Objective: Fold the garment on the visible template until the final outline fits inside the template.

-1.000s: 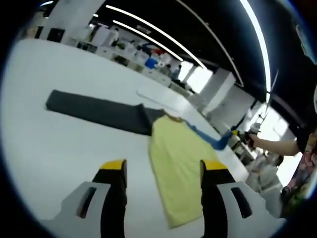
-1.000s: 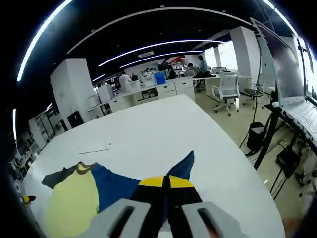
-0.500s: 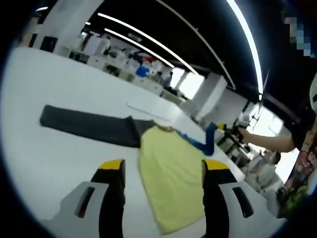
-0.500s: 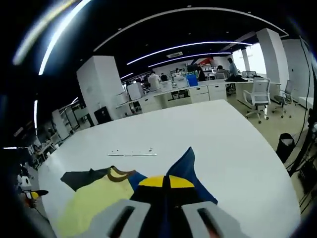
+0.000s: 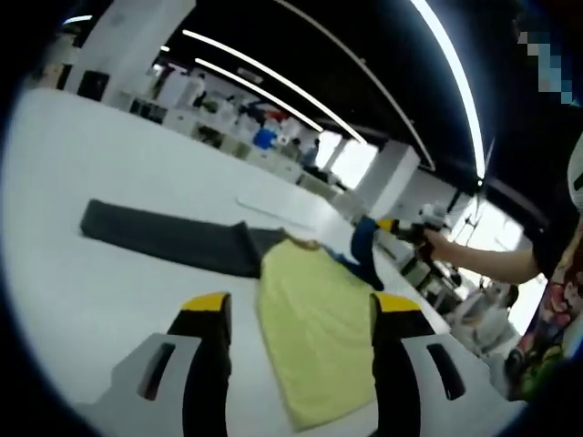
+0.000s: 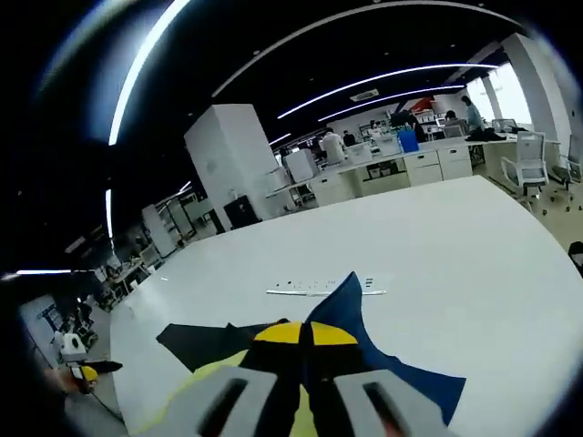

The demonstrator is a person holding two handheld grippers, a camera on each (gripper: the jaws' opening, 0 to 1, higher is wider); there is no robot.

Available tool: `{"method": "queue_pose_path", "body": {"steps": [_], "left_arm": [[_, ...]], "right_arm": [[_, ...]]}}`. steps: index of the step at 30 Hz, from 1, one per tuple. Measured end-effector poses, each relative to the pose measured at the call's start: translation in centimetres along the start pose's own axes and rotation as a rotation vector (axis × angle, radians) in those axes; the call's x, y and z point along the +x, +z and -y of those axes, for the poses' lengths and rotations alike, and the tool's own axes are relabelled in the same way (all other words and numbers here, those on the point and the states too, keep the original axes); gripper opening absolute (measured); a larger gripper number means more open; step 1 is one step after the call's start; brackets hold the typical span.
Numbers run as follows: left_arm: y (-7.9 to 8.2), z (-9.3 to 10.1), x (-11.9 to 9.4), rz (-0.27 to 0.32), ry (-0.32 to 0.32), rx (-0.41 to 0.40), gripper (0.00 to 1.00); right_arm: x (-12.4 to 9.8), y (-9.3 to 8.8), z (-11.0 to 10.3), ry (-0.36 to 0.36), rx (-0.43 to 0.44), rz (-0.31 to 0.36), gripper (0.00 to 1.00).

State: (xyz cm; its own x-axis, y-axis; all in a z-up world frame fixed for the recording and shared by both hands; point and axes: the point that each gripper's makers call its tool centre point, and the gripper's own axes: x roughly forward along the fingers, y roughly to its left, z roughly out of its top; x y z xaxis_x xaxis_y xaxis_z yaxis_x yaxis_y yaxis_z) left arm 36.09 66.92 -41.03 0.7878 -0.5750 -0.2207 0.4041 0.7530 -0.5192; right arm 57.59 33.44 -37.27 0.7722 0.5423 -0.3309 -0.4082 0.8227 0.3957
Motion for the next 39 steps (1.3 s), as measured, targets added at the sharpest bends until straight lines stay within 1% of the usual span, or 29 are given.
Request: {"method": "queue_pose_path", "body": {"steps": [1, 6, 9, 14, 16, 18, 19, 21, 22, 24, 26, 27, 28, 29, 31, 32, 35, 39], "left_arm": [[0.0, 0.0, 0.0, 0.002, 0.000, 0.000, 0.57], [0.0, 0.0, 0.1, 0.004, 0.005, -0.004, 0.57], [-0.1, 0.1, 0.2, 0.003, 0.002, -0.005, 0.57], [-0.2, 0.0, 0.1, 0.003, 0.005, -0.008, 0.57], [-0.1, -0.1, 0.1, 0.004, 0.006, -0.011, 0.57], [-0.2, -0.1, 0.1, 0.003, 0.007, -0.011, 0.57], [-0.2, -0.1, 0.1, 0.002, 0.008, -0.011, 0.56], [-0.3, -0.2, 0.1, 0.000, 0.010, -0.016, 0.56], [-0.4, -0.4, 0.2, -0.003, 0.011, -0.020, 0.56], [-0.5, -0.4, 0.2, -0.005, 0.013, -0.024, 0.56], [-0.6, -0.5, 0.2, -0.008, 0.014, -0.026, 0.56], [-0.7, -0.5, 0.3, -0.008, 0.014, -0.028, 0.56], [-0.8, -0.5, 0.3, -0.011, 0.016, -0.032, 0.56], [-0.9, -0.6, 0.3, -0.013, 0.016, -0.035, 0.56], [-1.0, -0.7, 0.3, -0.019, 0.018, -0.035, 0.56], [-1.1, -0.7, 0.3, -0.019, 0.019, -0.035, 0.56], [-1.2, -0.7, 0.3, -0.019, 0.019, -0.040, 0.56], [-1.3, -0.8, 0.3, -0.019, 0.021, -0.047, 0.56]], "right_arm": [[0.5, 0.2, -1.0, 0.030, 0.016, 0.009, 0.00], [2.1, 0.3, -3.2, 0.075, 0.017, 0.008, 0.00], [3.1, 0.2, -4.8, 0.119, 0.042, 0.015, 0.00], [4.3, 0.0, -7.5, 0.178, 0.052, 0.012, 0.00], [4.7, 0.0, -8.1, 0.192, 0.056, 0.014, 0.00], [5.1, 0.3, -9.8, 0.240, 0.102, 0.021, 0.00], [5.3, 0.2, -10.2, 0.249, 0.090, 0.017, 0.00], [6.0, -0.5, -10.5, 0.244, 0.057, 0.000, 0.00], [6.7, -1.4, -10.5, 0.240, 0.045, -0.022, 0.00], [7.6, -2.7, -10.2, 0.220, 0.038, -0.044, 0.00], [8.6, -4.3, -10.2, 0.216, 0.058, -0.075, 0.00], [9.3, -5.3, -10.2, 0.208, 0.055, -0.090, 0.00], [9.7, -6.1, -10.3, 0.210, 0.049, -0.100, 0.00], [10.1, -7.2, -10.4, 0.202, 0.031, -0.124, 0.00], [10.7, -8.2, -10.9, 0.204, 0.029, -0.137, 0.00], [11.1, -9.0, -11.0, 0.198, 0.019, -0.154, 0.00], [11.7, -10.6, -11.6, 0.206, 0.013, -0.189, 0.00], [12.3, -12.2, -11.8, 0.203, -0.033, -0.225, 0.00]]}}
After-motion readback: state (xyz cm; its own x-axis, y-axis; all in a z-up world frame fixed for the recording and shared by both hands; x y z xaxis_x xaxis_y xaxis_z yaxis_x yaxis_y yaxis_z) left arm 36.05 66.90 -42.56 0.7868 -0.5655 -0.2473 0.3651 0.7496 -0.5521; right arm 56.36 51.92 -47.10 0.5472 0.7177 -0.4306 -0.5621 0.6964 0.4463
